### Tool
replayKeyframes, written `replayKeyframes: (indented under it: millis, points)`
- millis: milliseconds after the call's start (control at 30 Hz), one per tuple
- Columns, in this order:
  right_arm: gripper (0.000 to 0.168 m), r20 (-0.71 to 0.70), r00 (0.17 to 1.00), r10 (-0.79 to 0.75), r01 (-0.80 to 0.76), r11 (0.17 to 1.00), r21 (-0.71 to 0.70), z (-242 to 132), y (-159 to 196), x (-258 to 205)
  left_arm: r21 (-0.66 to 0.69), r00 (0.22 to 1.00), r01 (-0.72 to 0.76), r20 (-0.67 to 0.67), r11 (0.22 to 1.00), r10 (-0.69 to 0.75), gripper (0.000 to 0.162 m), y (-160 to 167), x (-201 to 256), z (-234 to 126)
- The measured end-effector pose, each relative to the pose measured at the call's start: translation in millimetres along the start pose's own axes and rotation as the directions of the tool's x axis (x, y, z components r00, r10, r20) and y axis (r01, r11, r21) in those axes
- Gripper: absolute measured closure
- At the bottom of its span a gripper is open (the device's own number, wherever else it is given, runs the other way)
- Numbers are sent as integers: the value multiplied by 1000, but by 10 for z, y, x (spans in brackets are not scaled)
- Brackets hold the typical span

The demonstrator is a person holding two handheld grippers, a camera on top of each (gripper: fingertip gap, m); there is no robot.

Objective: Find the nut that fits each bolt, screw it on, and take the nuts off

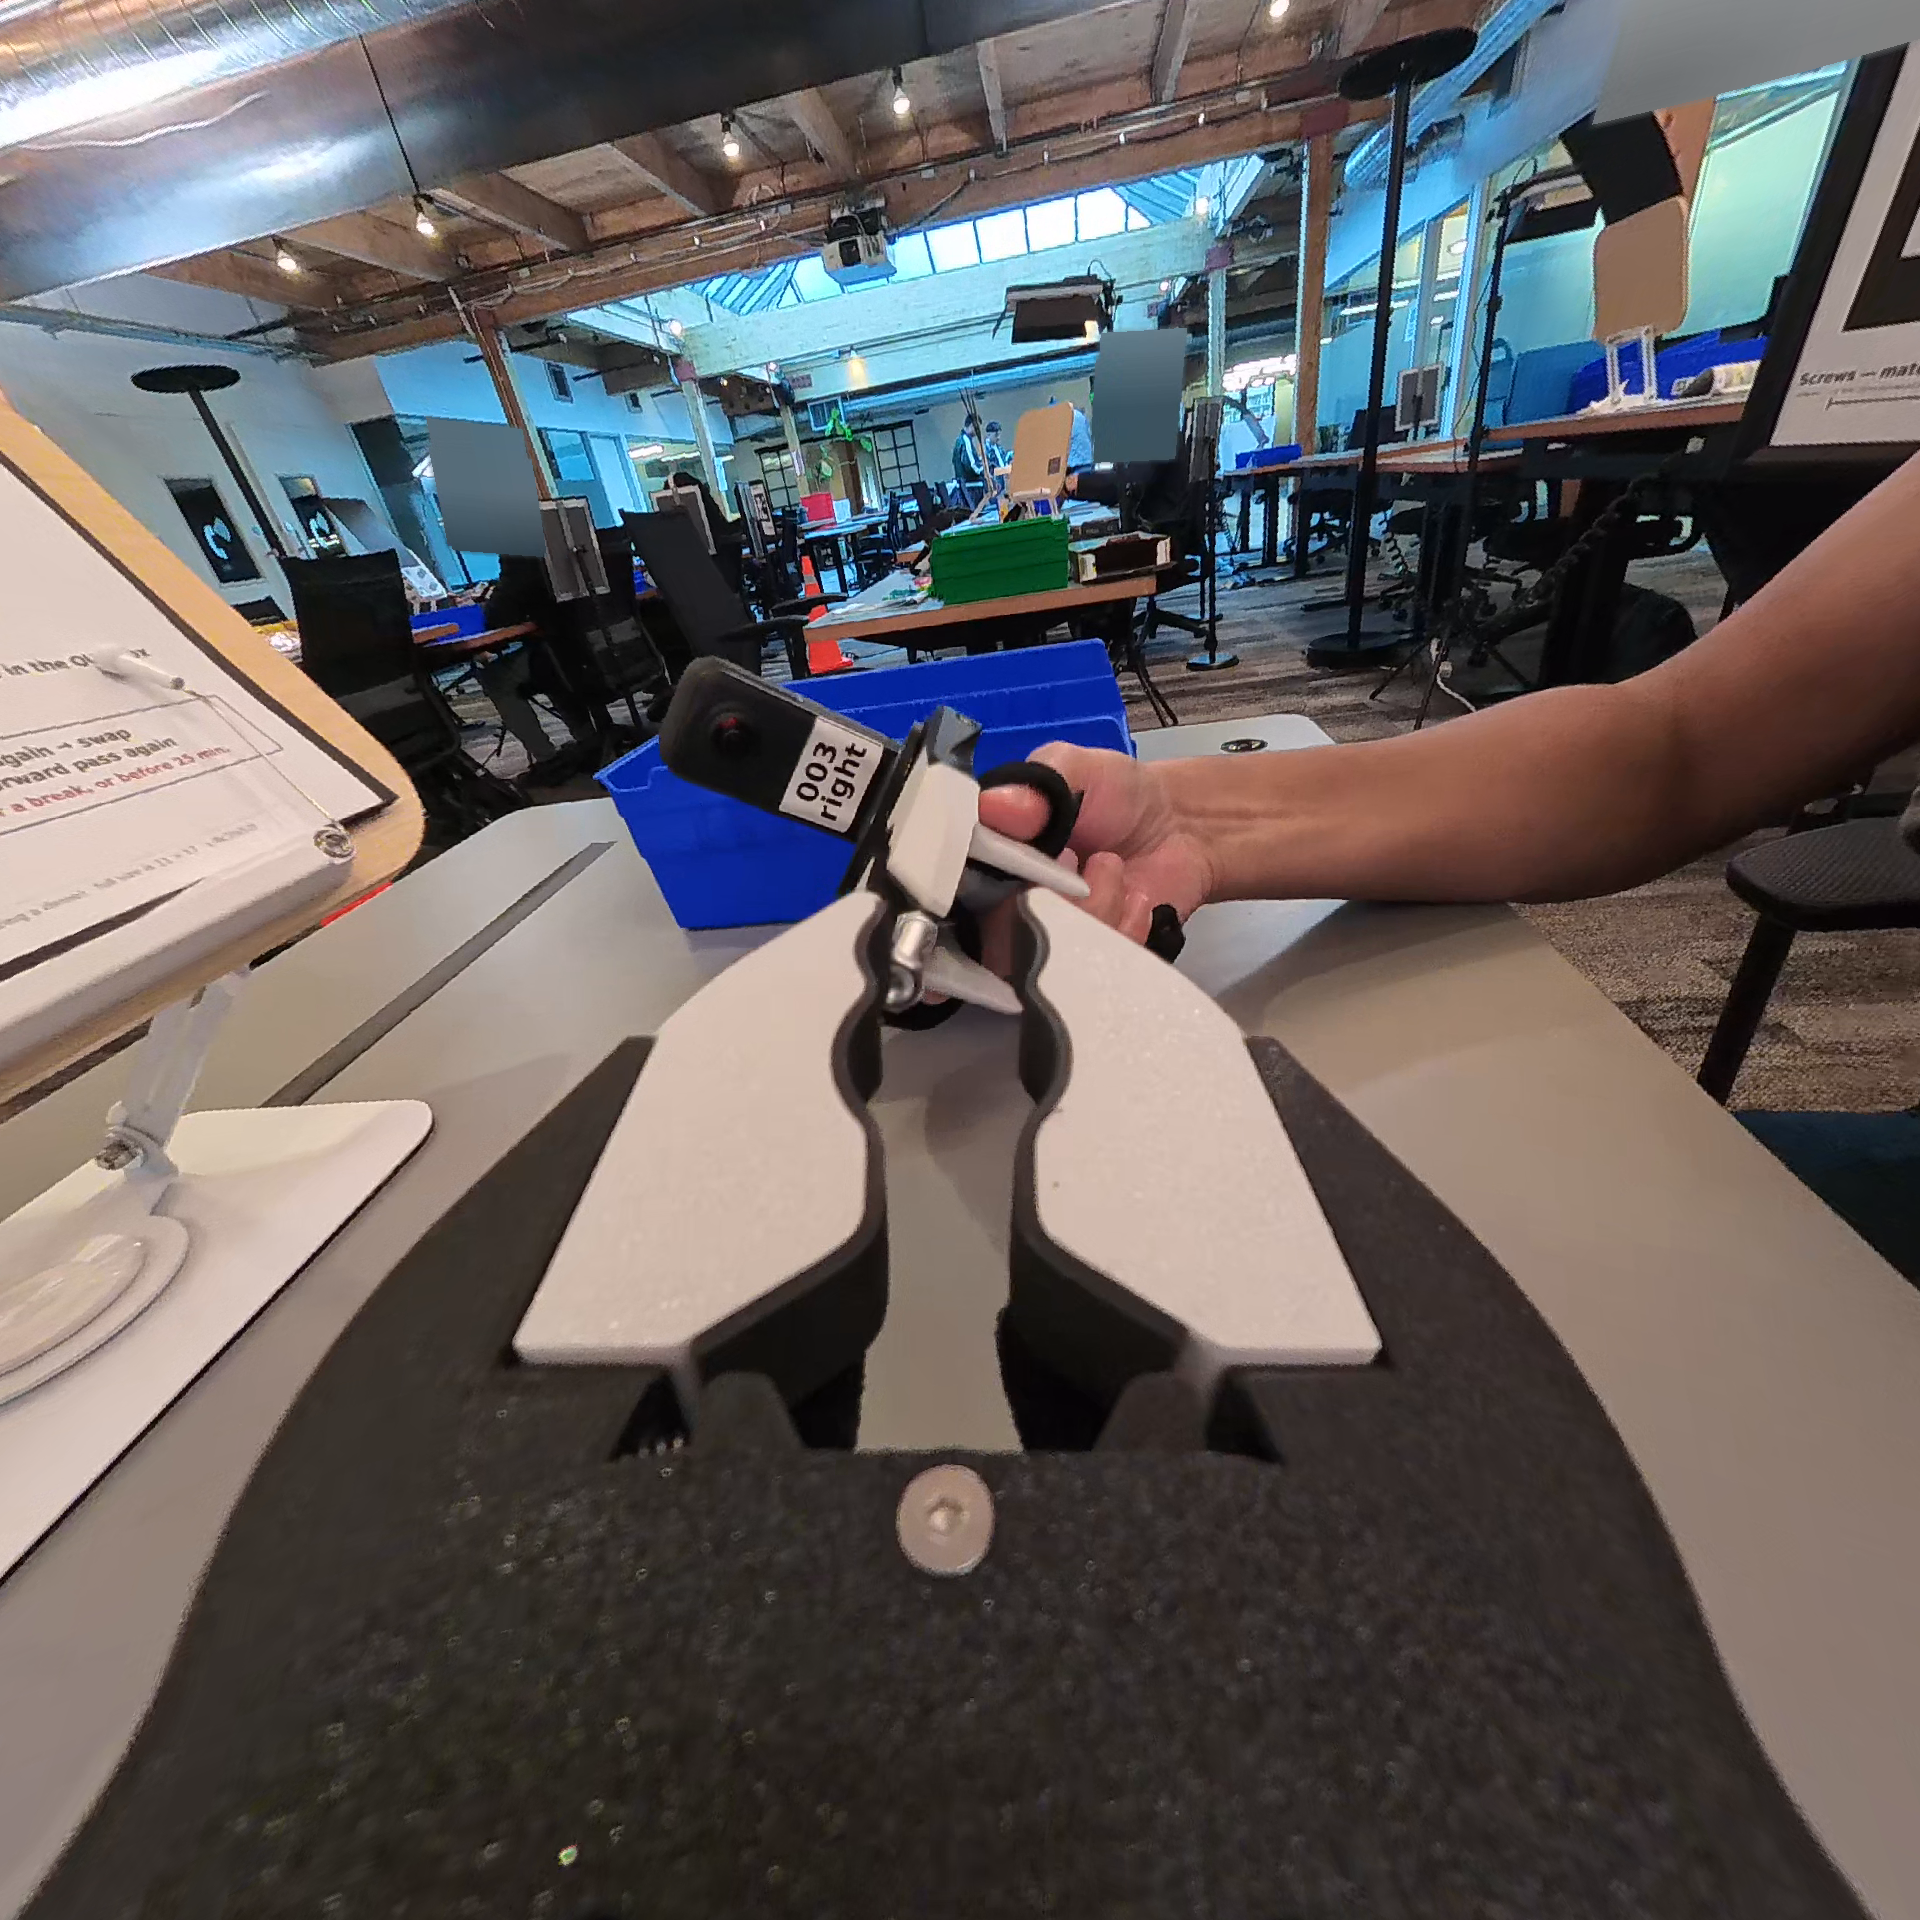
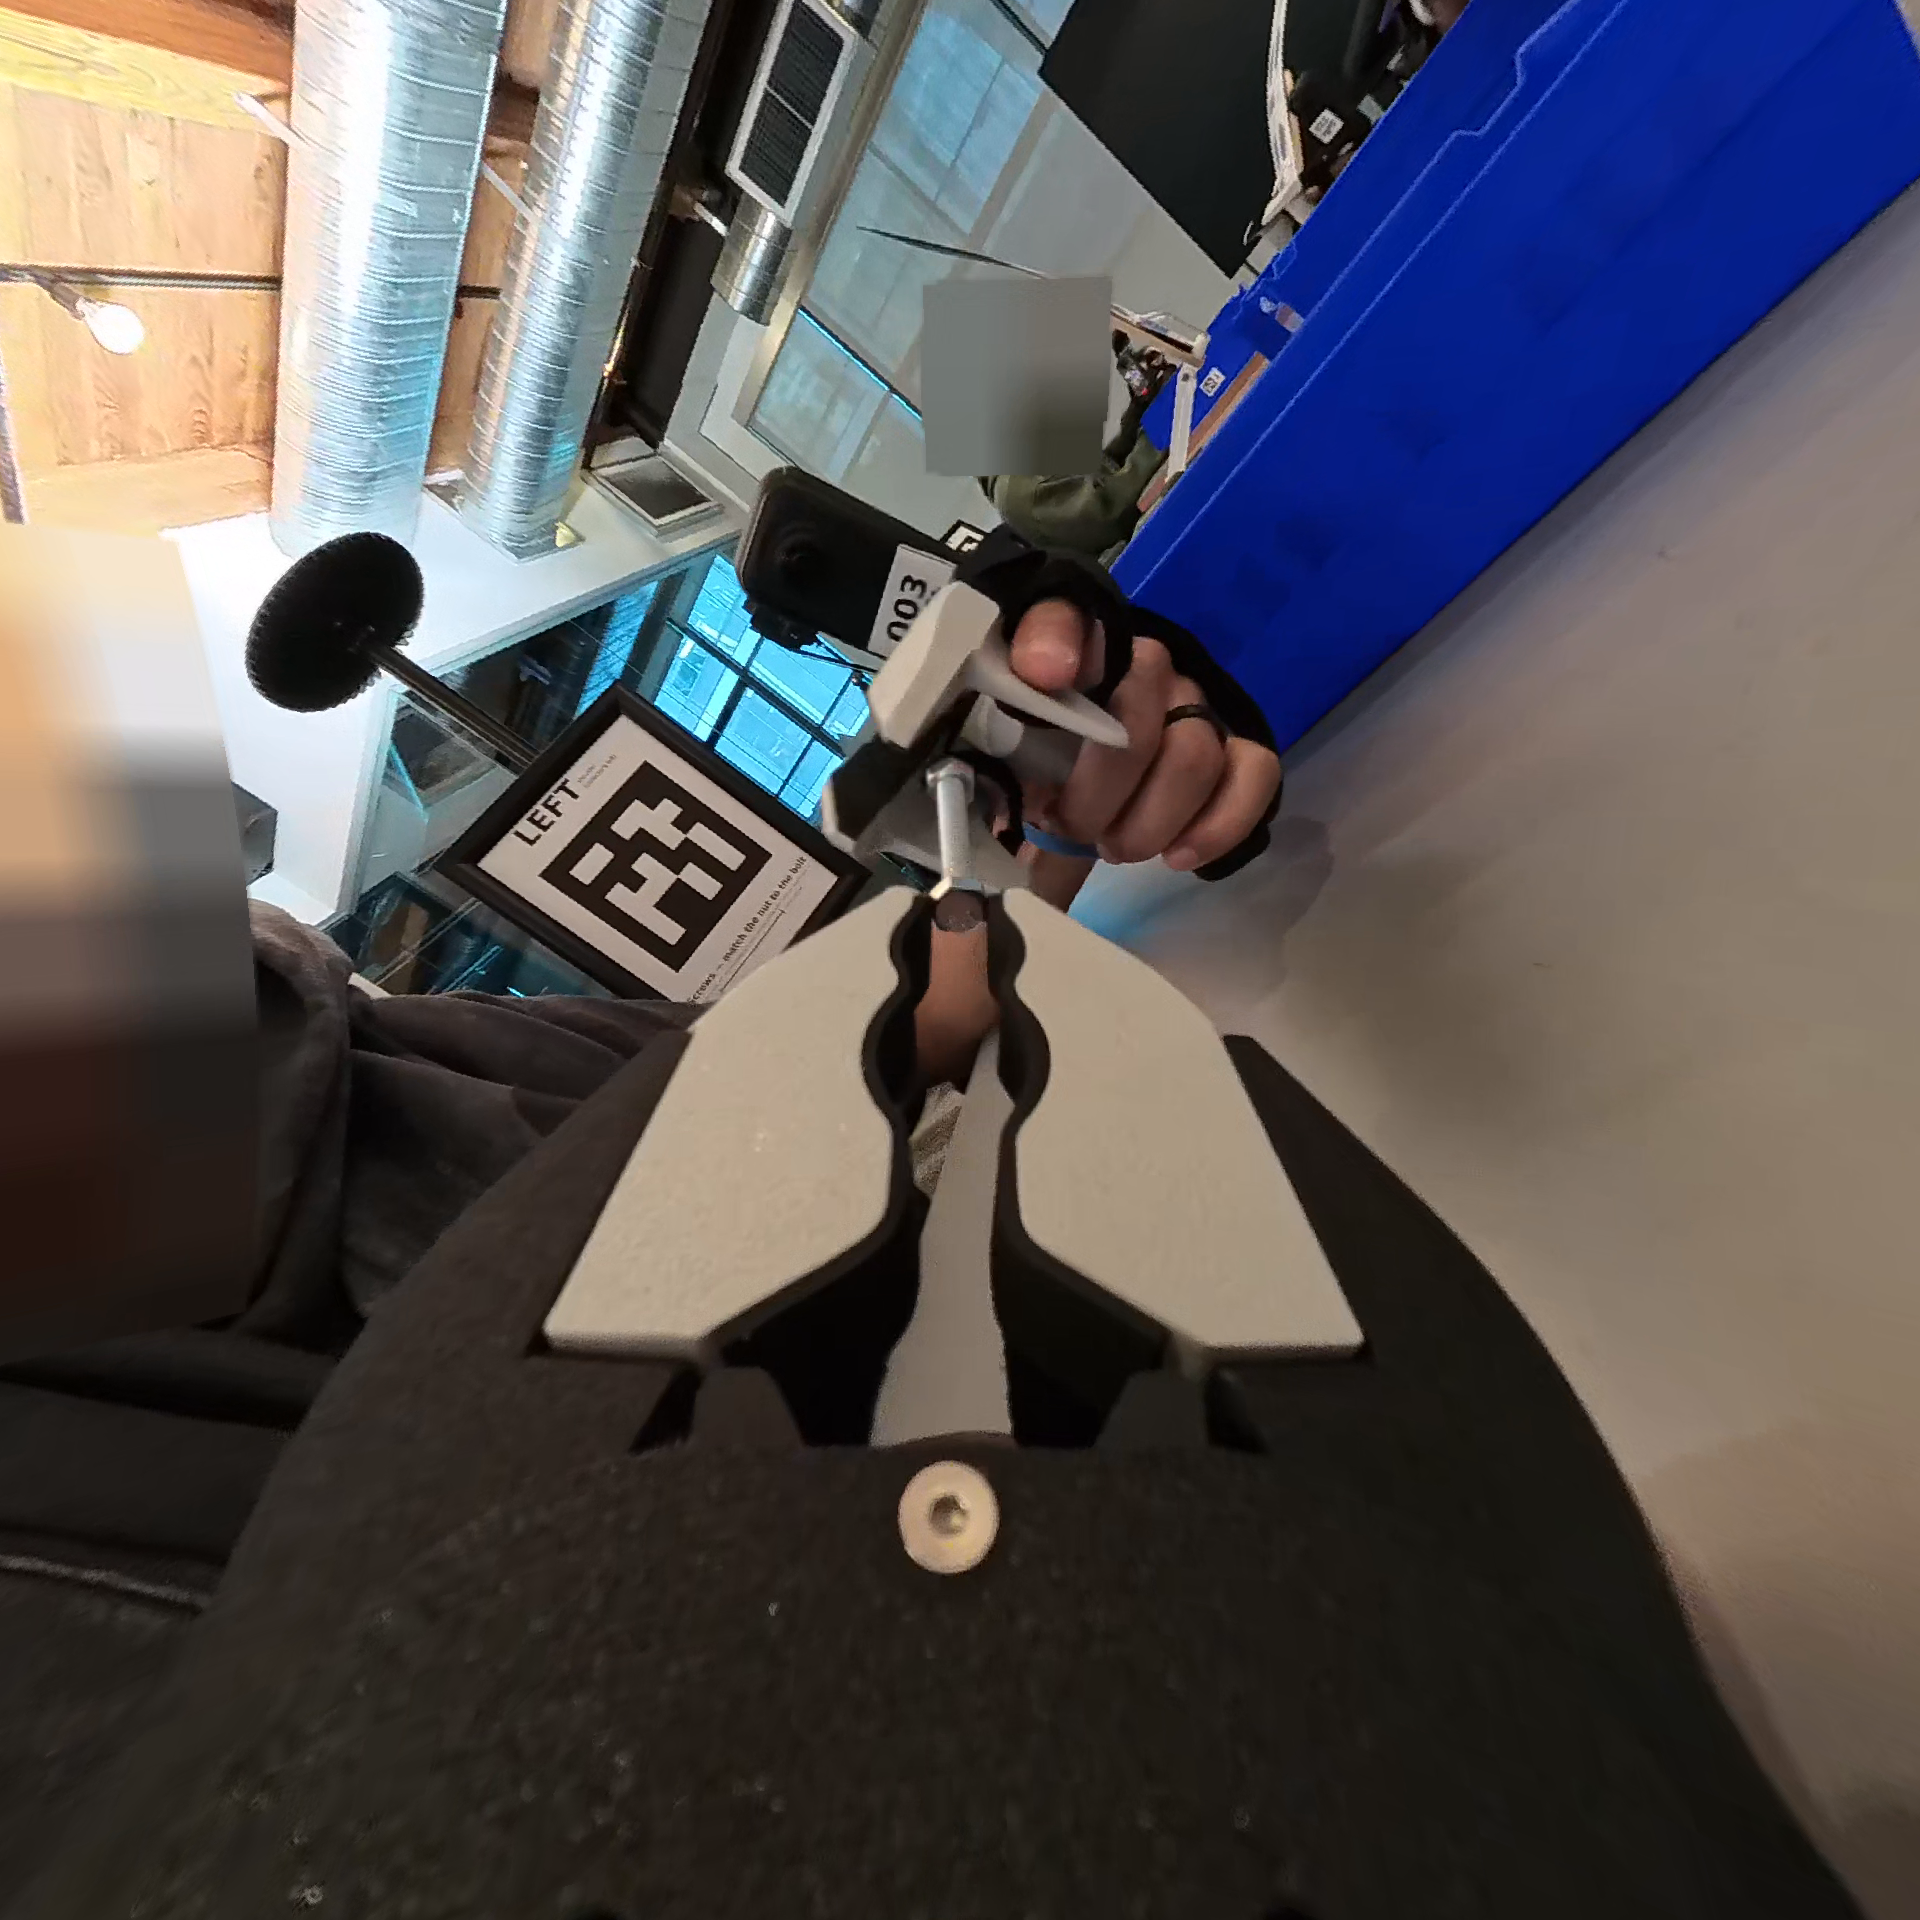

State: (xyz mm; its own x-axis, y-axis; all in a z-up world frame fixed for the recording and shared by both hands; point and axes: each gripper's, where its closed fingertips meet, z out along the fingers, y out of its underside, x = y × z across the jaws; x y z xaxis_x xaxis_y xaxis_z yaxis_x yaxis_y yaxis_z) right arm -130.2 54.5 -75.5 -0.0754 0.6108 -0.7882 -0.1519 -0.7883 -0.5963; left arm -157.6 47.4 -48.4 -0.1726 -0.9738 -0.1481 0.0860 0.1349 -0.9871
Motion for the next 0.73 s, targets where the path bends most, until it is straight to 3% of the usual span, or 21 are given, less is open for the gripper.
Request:
replayKeyframes:
  millis: [200, 300, 433, 533, 733]
  points:
    - [158, -48, 997, -61, 62, 998, 21, -44, -67, 5, -5, 994, 79, 74, 997, -78, 139, 7, -171, -54]
    - [158, -153, 967, -205, 210, 977, 22, -75, -142, 6, -94, 957, 290, 62, 953, -285, 137, 167, -195, -26]
    - [158, -284, 853, -439, 439, 896, -65, -61, -166, -19, -122, 812, 570, -63, 812, -580, 128, 163, -120, 54]
    - [158, -332, 787, -520, 520, 849, -98, -83, -187, -2, -94, 800, 591, -57, 801, -597, 128, 163, -148, 70]
    - [158, -322, 767, -555, 547, 828, -125, -67, -152, 7, -106, 829, 556, -2, 824, -560, 122, 193, -189, 68]
